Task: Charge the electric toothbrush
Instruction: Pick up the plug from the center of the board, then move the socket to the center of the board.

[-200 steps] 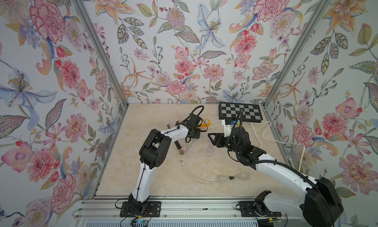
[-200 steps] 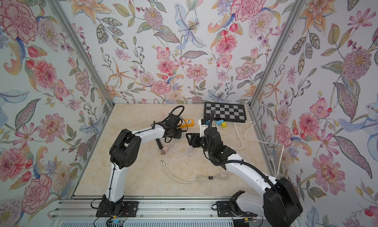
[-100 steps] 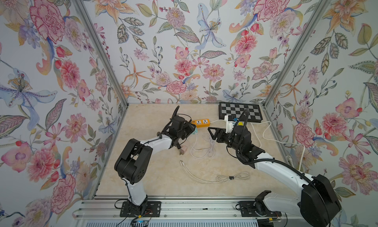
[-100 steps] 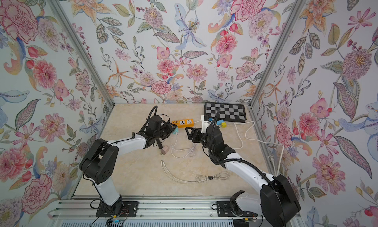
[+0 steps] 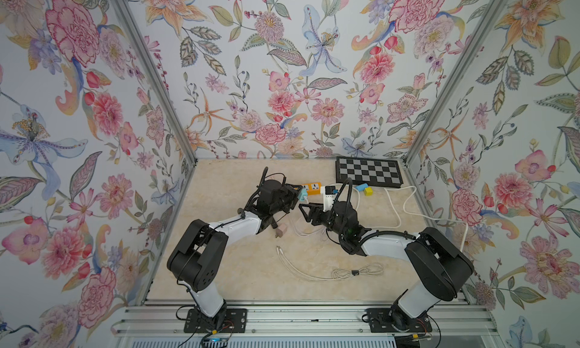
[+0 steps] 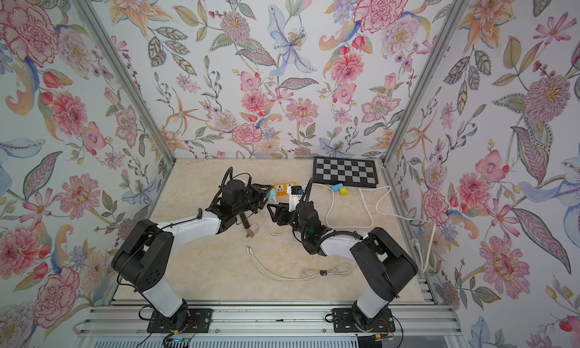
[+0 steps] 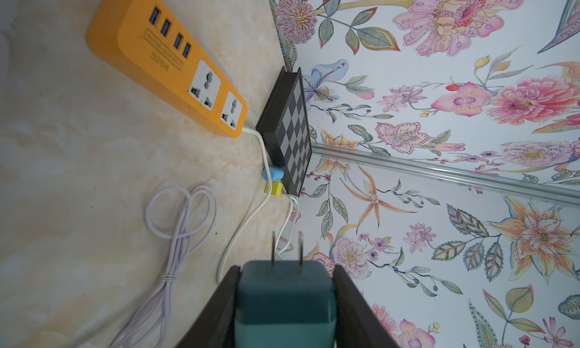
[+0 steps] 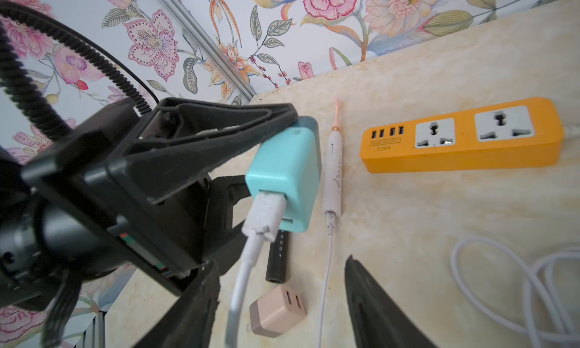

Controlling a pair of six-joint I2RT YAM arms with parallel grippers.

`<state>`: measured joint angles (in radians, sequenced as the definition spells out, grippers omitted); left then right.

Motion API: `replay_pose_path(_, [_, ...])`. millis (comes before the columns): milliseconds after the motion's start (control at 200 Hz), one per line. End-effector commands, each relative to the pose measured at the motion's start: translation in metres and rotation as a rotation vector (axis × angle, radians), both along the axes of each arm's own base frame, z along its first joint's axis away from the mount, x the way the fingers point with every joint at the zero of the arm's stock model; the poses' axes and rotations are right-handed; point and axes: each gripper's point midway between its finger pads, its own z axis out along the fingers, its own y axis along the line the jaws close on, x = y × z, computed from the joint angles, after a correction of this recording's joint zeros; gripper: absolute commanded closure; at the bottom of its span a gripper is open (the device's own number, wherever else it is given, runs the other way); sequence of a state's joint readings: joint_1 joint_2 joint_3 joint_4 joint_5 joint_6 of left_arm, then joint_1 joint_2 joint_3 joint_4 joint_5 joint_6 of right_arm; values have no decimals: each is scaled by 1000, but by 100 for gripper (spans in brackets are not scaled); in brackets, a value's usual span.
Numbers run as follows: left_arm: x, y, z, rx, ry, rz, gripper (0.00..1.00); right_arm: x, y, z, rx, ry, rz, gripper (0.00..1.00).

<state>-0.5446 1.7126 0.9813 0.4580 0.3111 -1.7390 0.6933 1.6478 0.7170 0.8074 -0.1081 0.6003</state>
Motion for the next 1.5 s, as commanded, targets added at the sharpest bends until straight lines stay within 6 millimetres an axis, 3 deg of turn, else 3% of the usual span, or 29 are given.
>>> replay_pose_path(0, [-7,-6,18,-68,-17,-9,97,19,4,27,25,-132,-50,38])
replay_pose_path(220, [-11,-12,24,-77,-27,-23,96,36,9,21,-13,-168,-79,54])
replay_pose_path(405, [-15,-18,26,-86,-29,-42,96,39,19,24,-4,-189,-39,80])
replay_pose_path(485, [-14,-15,27,-68,-50,-31,85,36,18,26,-27,-188,-31,90])
replay_pose_path(610, [-5,12,41,37,-163,64,50,34,5,30,-131,-175,-13,97])
replay_pose_path(681, [3,33,49,154,-234,105,37,28,0,33,-218,-160,61,98])
replay_pose_path(696, [2,40,63,172,-270,117,35,31,-6,32,-245,-146,69,99])
replay_pose_path(761, [5,62,80,332,-365,141,31,30,-15,24,-373,-69,153,99])
replay_pose_path(871, [2,99,92,649,-428,162,29,36,-37,5,-549,85,241,98])
replay_pose_path(1011, [-12,121,95,937,-482,76,29,62,-62,-13,-649,221,277,95])
replay_pose_path(1206, [-45,116,92,1131,-626,-196,27,114,-87,-48,-855,295,258,93])
replay_pose_path(1491, [-91,124,93,1258,-765,-399,23,192,-83,-58,-876,200,211,93])
